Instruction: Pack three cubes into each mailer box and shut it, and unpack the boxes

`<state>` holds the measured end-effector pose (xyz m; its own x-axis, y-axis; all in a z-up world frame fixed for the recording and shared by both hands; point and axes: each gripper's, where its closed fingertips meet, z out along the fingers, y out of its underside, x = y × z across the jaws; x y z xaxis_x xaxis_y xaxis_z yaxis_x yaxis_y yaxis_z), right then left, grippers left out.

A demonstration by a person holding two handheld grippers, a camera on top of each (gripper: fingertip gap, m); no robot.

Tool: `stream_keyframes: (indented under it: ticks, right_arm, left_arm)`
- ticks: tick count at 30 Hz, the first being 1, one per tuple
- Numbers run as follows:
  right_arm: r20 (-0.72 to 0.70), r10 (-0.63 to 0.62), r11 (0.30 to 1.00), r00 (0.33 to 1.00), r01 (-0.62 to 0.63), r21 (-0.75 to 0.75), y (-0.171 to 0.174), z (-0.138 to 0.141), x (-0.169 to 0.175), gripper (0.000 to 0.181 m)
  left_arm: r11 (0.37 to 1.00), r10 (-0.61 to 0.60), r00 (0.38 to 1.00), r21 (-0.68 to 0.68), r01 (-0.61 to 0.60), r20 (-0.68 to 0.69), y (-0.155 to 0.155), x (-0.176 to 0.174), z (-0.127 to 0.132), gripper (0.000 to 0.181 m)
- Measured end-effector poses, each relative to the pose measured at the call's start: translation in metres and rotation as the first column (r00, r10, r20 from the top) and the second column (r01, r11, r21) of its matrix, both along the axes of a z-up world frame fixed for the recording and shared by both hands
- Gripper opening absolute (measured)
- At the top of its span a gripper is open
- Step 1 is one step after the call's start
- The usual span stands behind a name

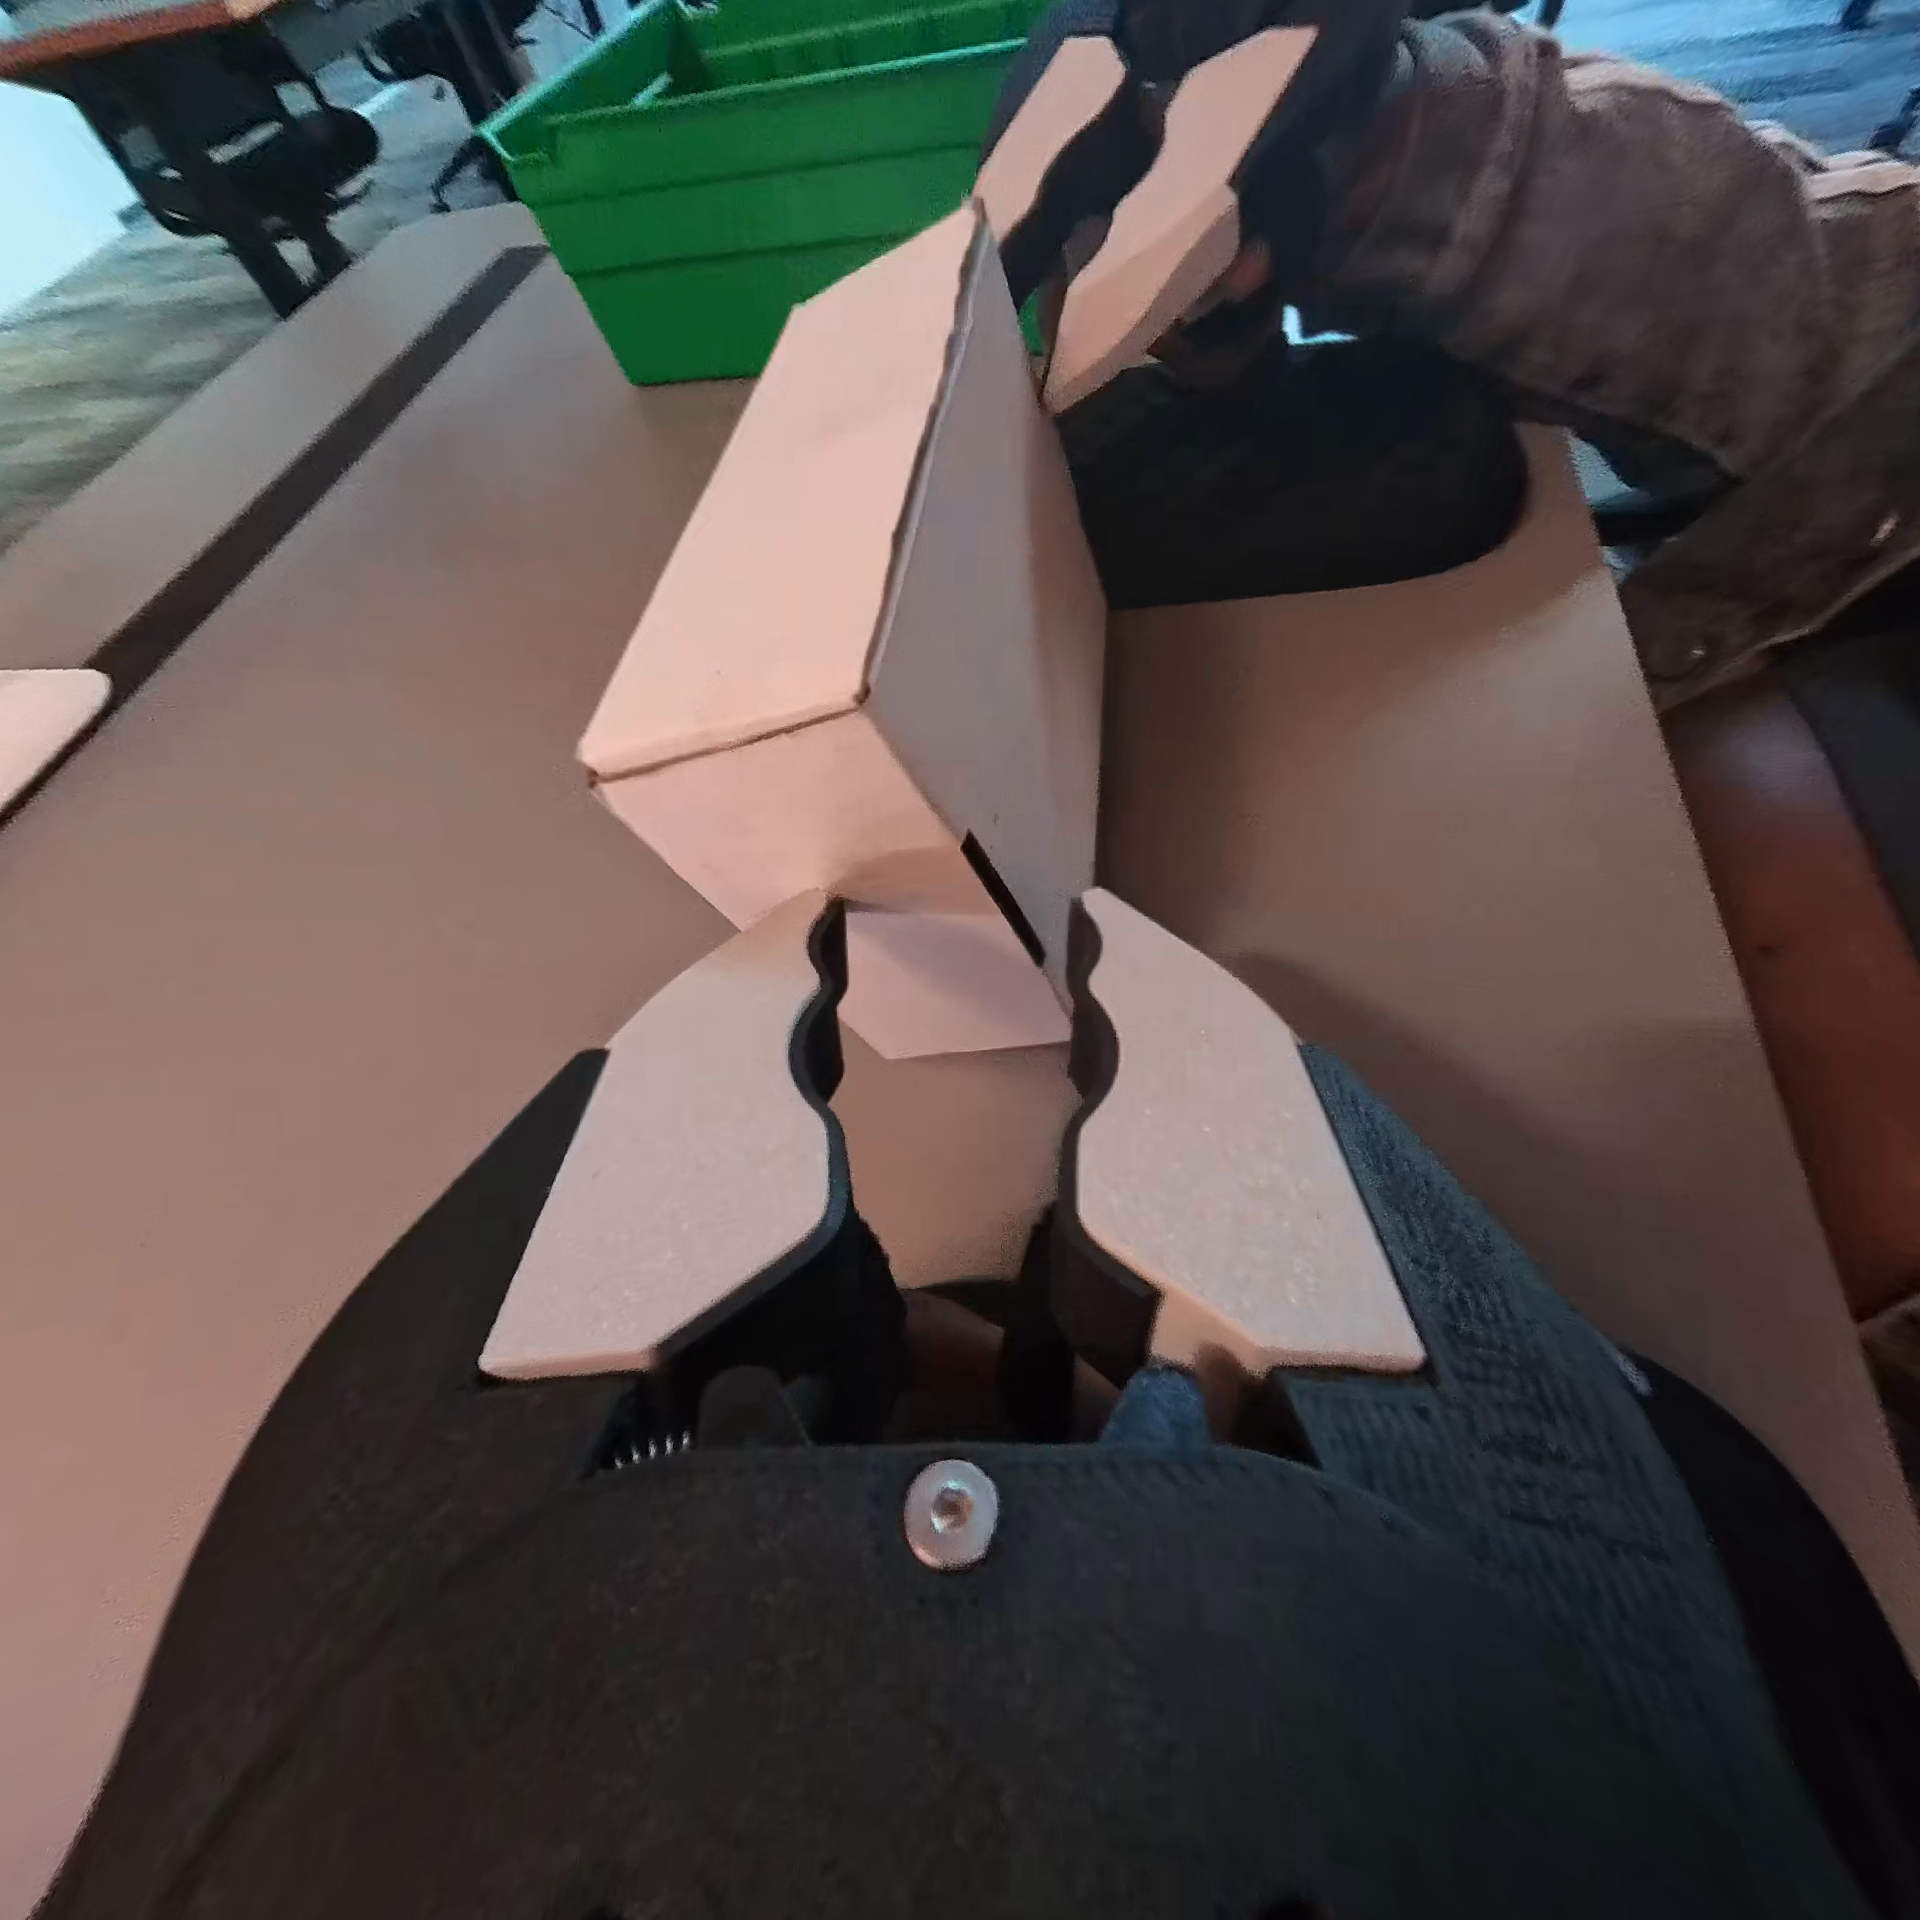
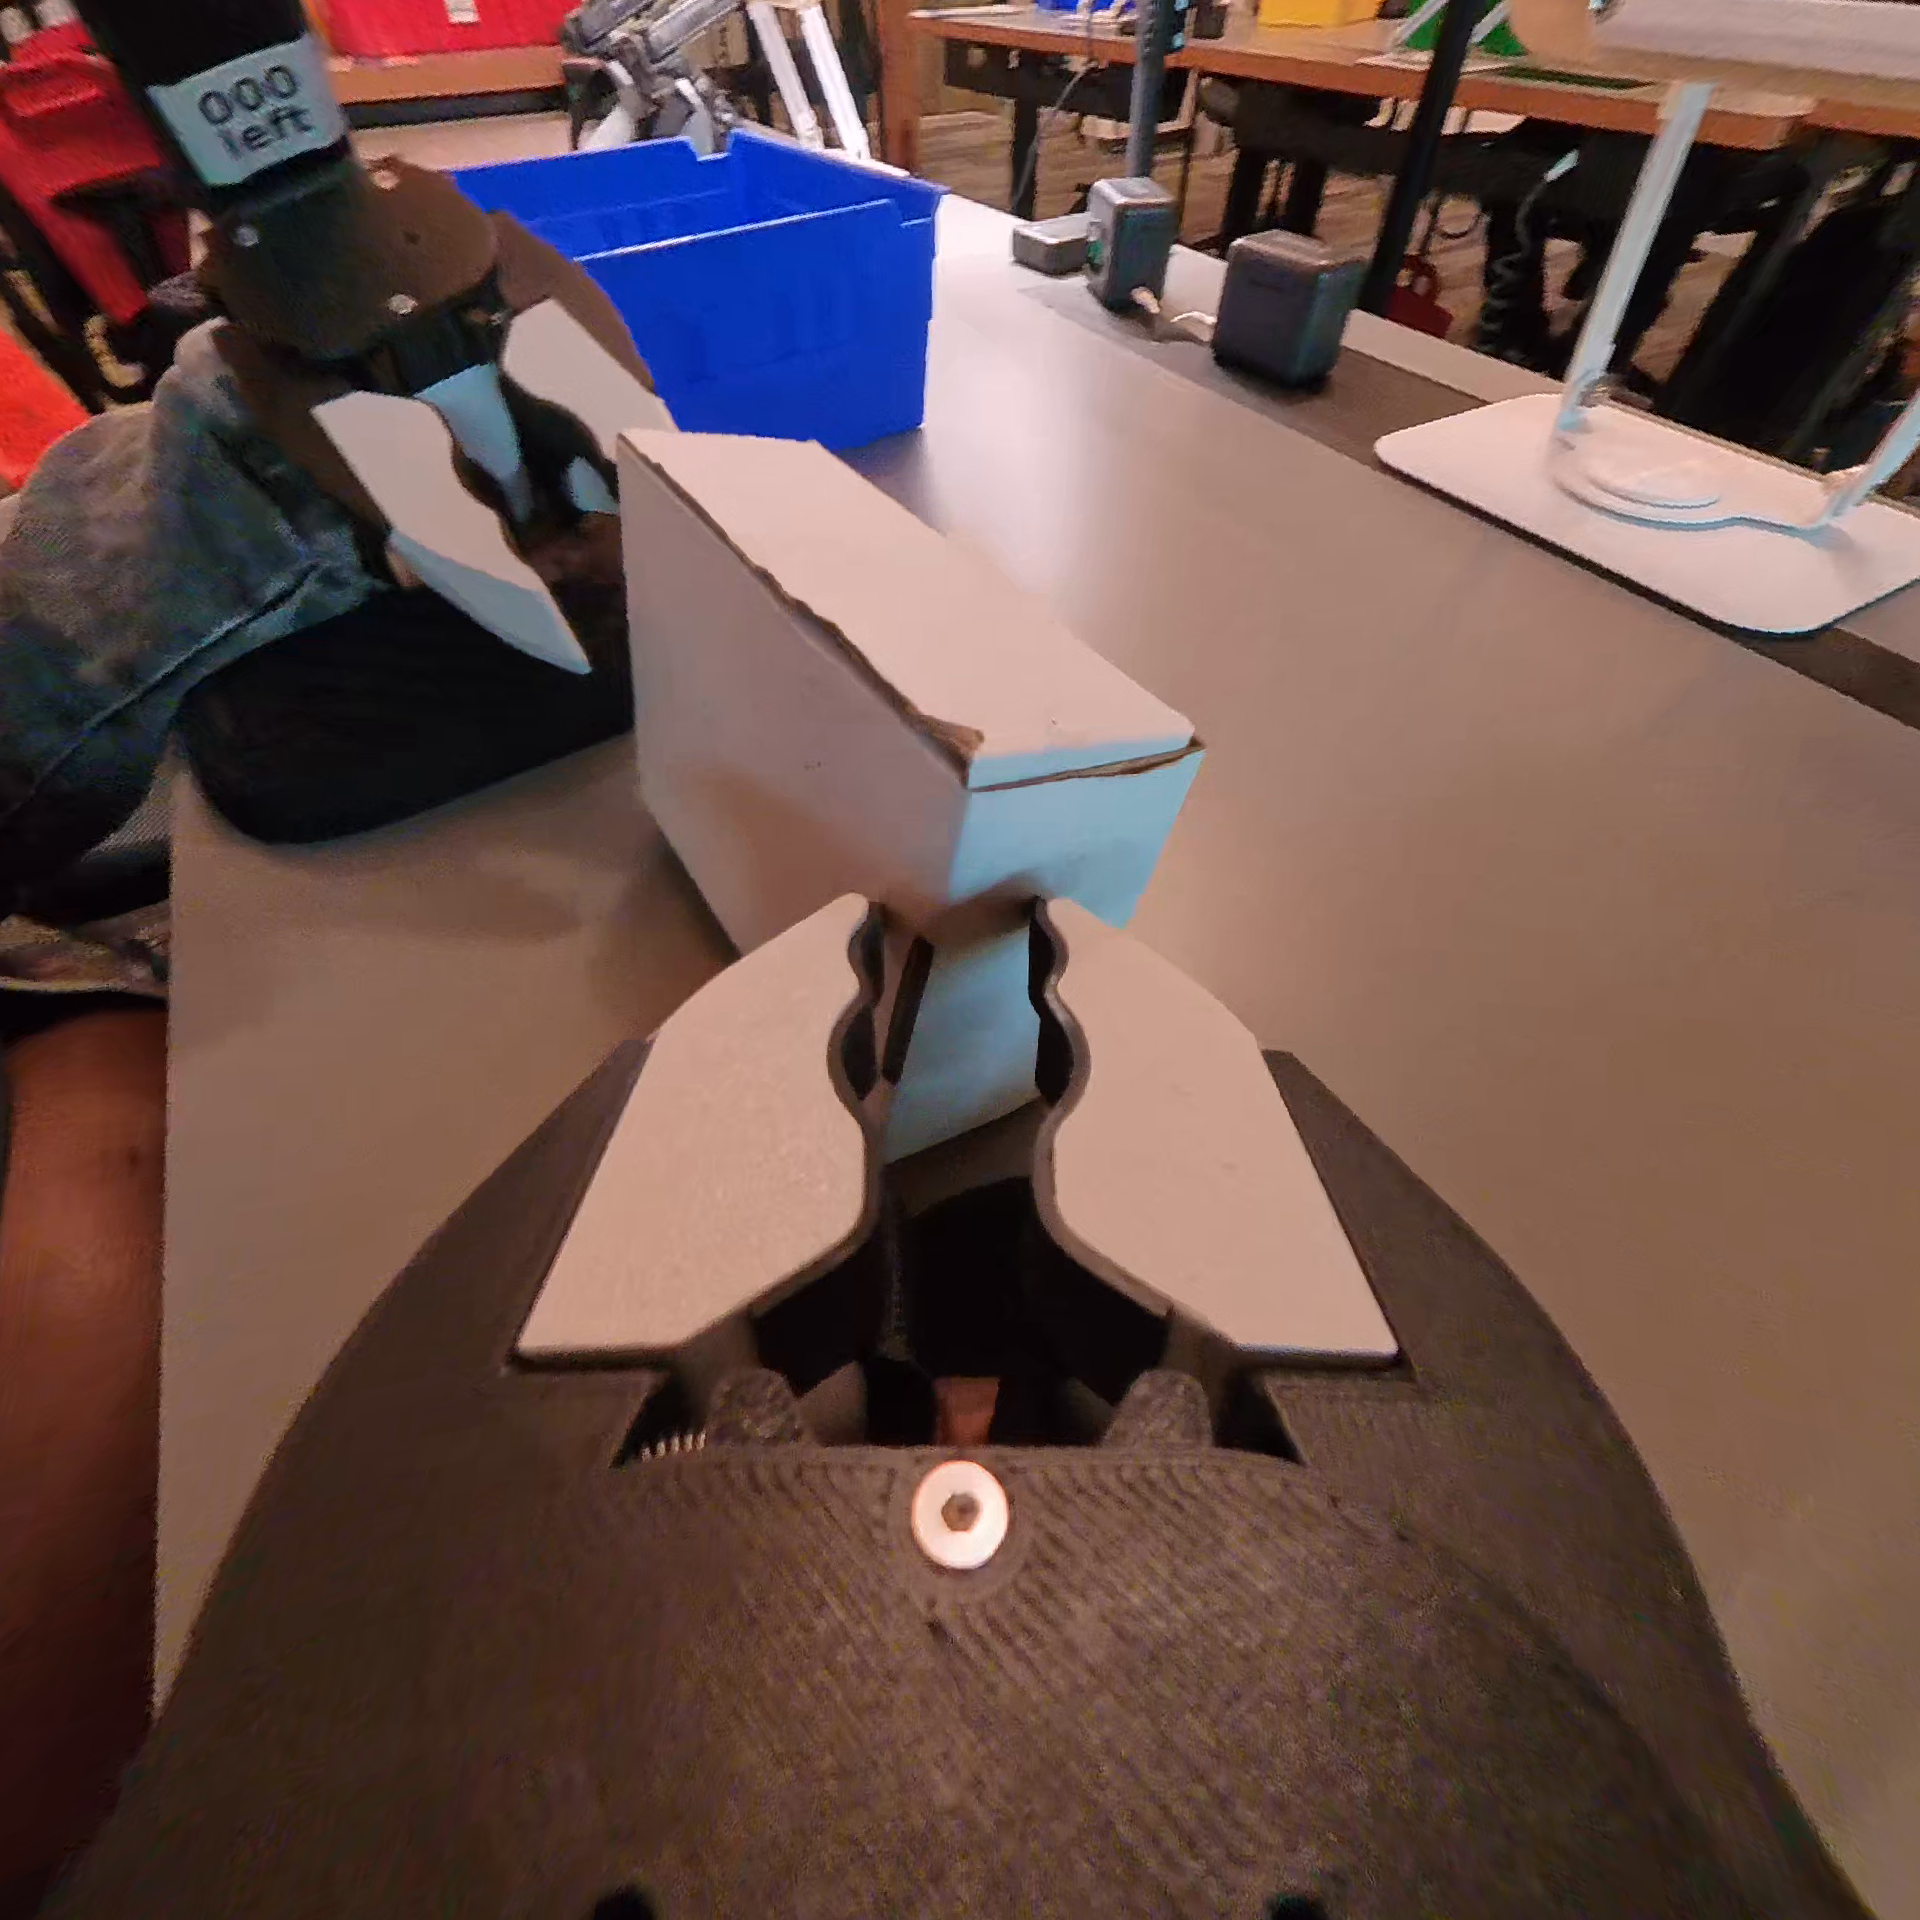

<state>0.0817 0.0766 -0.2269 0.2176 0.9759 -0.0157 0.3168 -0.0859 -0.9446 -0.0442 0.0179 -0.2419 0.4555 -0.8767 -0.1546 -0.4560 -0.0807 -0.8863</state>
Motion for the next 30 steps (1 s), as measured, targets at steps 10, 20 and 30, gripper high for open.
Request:
stream_keyframes:
  ticks: [10, 20, 30]
  right_arm:
    - [0.071, 0.075, 0.997, 0.995, -0.077, 0.024, -0.009, -0.011, 0.0, 0.035]
    - [0.081, 0.065, 0.997, 0.995, -0.067, 0.023, -0.009, -0.013, -0.001, 0.033]
    - [0.079, 0.063, 0.998, 0.995, -0.065, 0.019, -0.009, -0.014, -0.001, 0.029]
  left_arm:
    - [0.989, 0.137, 0.99, 0.06, -0.138, 0.017, 0.03, 0.005, 0.0, 0.113]
    - [0.994, 0.105, 0.992, -0.003, -0.106, 0.065, 0.048, 0.041, 0.0, 0.111]
    - [0.994, 0.097, 0.989, -0.067, -0.09, 0.113, 0.049, 0.039, -0.003, 0.093]
